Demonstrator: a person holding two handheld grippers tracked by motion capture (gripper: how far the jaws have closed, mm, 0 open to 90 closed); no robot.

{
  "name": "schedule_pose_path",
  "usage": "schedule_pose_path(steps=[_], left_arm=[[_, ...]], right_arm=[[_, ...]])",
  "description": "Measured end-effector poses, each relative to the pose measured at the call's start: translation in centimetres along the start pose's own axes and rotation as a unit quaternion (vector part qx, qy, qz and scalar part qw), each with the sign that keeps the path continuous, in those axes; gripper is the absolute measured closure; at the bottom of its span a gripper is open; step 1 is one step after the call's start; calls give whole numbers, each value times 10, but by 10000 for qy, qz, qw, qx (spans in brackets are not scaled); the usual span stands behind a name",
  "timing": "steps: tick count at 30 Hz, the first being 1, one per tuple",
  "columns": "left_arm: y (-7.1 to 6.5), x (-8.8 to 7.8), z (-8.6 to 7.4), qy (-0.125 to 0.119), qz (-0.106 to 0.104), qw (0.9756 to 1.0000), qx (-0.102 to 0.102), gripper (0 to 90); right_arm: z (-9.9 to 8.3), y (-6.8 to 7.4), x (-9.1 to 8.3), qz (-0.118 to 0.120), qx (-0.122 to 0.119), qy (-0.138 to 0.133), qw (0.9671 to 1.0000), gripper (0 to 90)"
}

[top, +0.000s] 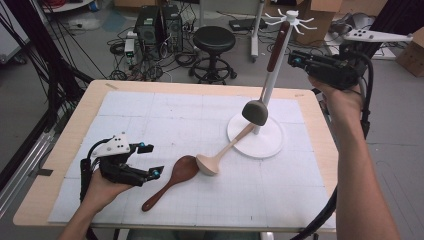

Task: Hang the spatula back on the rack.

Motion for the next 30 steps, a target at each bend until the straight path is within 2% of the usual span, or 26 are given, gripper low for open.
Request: schedule_pose_path(steps=[2, 7, 11, 22, 30], left_arm=[[0, 0, 0, -3, -4, 10000, -2, 217], [0, 0, 0, -5, -13, 10000, -8, 217], [1, 0, 0, -22, 10, 10000, -18, 217], [0, 0, 0, -40, -24, 10000, -28, 217], [0, 1, 0, -41, -30, 10000, -30, 216]], right_arm=[[3, -1, -2, 64, 2, 42, 10000, 802], [11, -5, -8, -7, -75, 113, 9999, 899], [18, -7, -11, -6, -151, 41, 9999, 900], [36, -14, -11, -57, -154, 33, 9999, 900], [40, -14, -7, -85, -205, 21, 9998, 900]])
Point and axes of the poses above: each handheld gripper's, and its own axes: x roughly forward along the jaws, z roughly out of its top, y roughly to its left, the point moved 6 cm from there along x, roughly forward along the jaws, and after that the axes turned 8 degrees about -y, right-handed, at the moved point
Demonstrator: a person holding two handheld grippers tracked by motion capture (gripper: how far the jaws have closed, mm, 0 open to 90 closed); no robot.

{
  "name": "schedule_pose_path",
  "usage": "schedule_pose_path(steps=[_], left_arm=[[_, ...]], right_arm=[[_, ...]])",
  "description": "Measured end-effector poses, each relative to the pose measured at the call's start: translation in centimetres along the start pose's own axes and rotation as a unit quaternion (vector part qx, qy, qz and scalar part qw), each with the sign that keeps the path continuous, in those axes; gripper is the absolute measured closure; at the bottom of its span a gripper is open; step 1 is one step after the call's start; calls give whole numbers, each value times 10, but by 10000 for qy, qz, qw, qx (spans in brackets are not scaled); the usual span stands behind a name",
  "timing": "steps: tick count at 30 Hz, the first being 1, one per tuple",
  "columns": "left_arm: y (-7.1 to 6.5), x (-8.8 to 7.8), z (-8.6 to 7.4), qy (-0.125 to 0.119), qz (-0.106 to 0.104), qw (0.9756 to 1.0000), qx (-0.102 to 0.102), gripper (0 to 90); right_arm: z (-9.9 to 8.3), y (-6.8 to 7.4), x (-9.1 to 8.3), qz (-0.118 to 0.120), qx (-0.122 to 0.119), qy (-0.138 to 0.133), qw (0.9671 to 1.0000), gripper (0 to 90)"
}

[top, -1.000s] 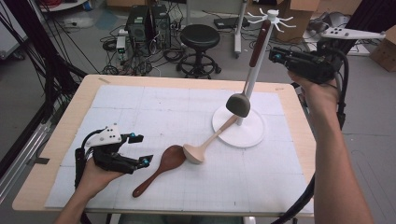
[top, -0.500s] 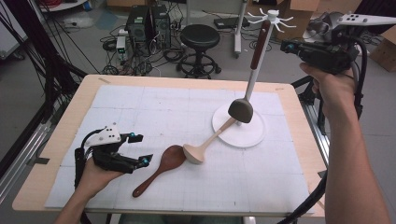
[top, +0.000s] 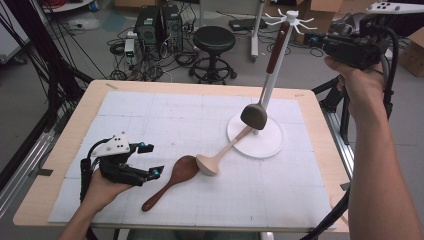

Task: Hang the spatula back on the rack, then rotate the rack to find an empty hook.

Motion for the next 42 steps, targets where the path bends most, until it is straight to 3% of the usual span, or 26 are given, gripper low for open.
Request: schedule_pose_path(steps=[30, 42], left_arm=[[0, -1, 1, -32, -22, 10000, -4, 215], [0, -2, 2, -46, -8, 10000, 3, 215]], right_arm=[[2, 15, 18, -35, -109, -21, 9999, 900], [3, 28, 32, -9, -168, -15, 9999, 900]])
Point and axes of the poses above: each handheld gripper's, and its own axes: x roughly forward along the jaws, z roughly out of its top, y roughly to its left, the point moved 6 cm from there along x, roughly forward along the jaws, and after that the axes turned 8 degrees about -y, right-handed, at the moved point
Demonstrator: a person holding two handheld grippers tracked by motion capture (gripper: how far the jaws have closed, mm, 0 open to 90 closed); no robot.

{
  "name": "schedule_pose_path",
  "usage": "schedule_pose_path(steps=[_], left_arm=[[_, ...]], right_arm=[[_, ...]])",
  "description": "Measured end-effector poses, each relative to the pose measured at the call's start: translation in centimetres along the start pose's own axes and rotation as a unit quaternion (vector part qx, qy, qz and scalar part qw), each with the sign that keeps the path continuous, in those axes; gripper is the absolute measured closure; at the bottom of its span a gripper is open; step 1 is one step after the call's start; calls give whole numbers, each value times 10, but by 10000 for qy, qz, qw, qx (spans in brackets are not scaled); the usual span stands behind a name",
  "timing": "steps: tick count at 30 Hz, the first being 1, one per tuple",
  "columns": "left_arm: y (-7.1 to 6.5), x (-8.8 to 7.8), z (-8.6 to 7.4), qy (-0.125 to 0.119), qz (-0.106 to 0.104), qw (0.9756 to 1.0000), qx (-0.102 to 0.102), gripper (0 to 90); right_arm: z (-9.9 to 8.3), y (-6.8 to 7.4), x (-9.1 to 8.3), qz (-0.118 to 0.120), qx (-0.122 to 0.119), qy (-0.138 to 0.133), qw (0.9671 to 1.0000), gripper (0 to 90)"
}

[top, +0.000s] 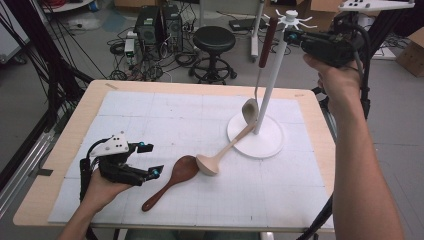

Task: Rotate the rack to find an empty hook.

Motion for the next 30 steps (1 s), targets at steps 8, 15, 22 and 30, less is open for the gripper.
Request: schedule_pose_path(steps=[8, 15, 22, 30], left_arm=[[0, 0, 0, -2, 7, 10000, -1, 214], [-1, 0, 0, 23, 13, 10000, 1, 213], [-1, 1, 0, 27, 16, 10000, 12, 212], [-1, 1, 0, 23, 3, 10000, 7, 212]], right_arm=[[-2, 2, 2, -24, 7, -13, 10000, 900], [-3, 1, -3, -17, 39, -41, 10000, 900], [-9, -1, -12, 14, 19, -61, 10000, 900], [-15, -5, -17, 12, 62, -44, 10000, 900]])
Point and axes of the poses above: each handheld gripper's, and its own axes: x roughly forward along the jaws, z roughly out of its top, y roughly to its left, the point moved 6 cm from there along x, roughly forward along the jaws, and after that the axes turned 8 degrees about -y, right-handed, at the moved point
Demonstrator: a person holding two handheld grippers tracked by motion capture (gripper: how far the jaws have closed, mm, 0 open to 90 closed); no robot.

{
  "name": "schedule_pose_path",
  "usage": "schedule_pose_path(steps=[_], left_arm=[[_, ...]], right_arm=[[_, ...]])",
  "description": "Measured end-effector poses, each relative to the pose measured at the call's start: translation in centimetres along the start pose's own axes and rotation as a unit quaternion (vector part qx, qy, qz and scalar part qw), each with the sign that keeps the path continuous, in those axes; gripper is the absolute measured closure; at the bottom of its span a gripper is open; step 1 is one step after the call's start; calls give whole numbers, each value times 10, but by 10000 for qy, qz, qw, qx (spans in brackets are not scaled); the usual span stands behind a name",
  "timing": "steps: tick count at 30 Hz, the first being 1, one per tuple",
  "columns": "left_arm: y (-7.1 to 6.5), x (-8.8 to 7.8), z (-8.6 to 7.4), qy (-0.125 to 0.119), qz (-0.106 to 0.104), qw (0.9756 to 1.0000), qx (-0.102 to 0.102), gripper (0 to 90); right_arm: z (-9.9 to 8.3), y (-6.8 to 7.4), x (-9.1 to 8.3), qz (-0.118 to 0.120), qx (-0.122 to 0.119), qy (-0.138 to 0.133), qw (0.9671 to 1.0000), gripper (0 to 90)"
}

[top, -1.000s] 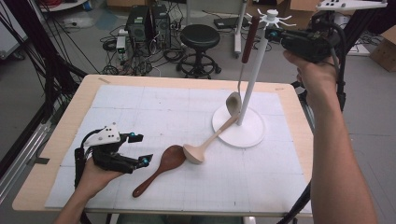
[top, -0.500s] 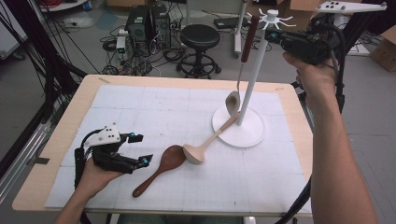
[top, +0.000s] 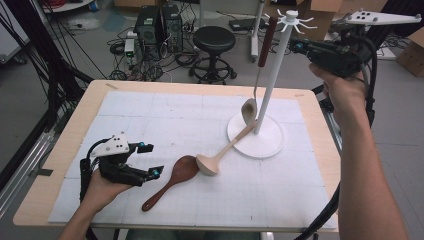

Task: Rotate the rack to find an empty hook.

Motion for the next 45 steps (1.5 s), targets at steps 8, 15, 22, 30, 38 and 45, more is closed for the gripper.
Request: schedule_pose_path(steps=[8, 15, 22, 30, 38, 45], left_arm=[[0, -1, 0, -11, 16, 10000, 6, 211], [1, -1, 1, -31, -5, 10000, -14, 211], [-1, 0, 0, -11, -26, 10000, -5, 211], [0, -1, 1, -24, -12, 10000, -13, 210], [0, -1, 1, -30, -12, 10000, -15, 210], [0, -1, 1, -22, -7, 10000, -8, 210]], right_arm=[[1, -6, -4, -72, -21, -9, 10000, 900], [6, -19, -15, -270, 14, -39, 9996, 900], [12, -26, -13, -375, -2, -3, 9993, 900], [13, -14, 0, -165, -97, 16, 9998, 900], [13, -8, 7, -144, -95, 31, 9998, 900], [12, -5, 12, -90, -93, 45, 9999, 900]])
Point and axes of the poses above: each handheld gripper's, and its own axes: x roughly forward along the jaws, z roughly out of its top, y roughly to its left, the point moved 6 cm from there along x, roughly forward along the jaws, and after that the axes turned 8 degrees about -y, right-handed, at the moved point
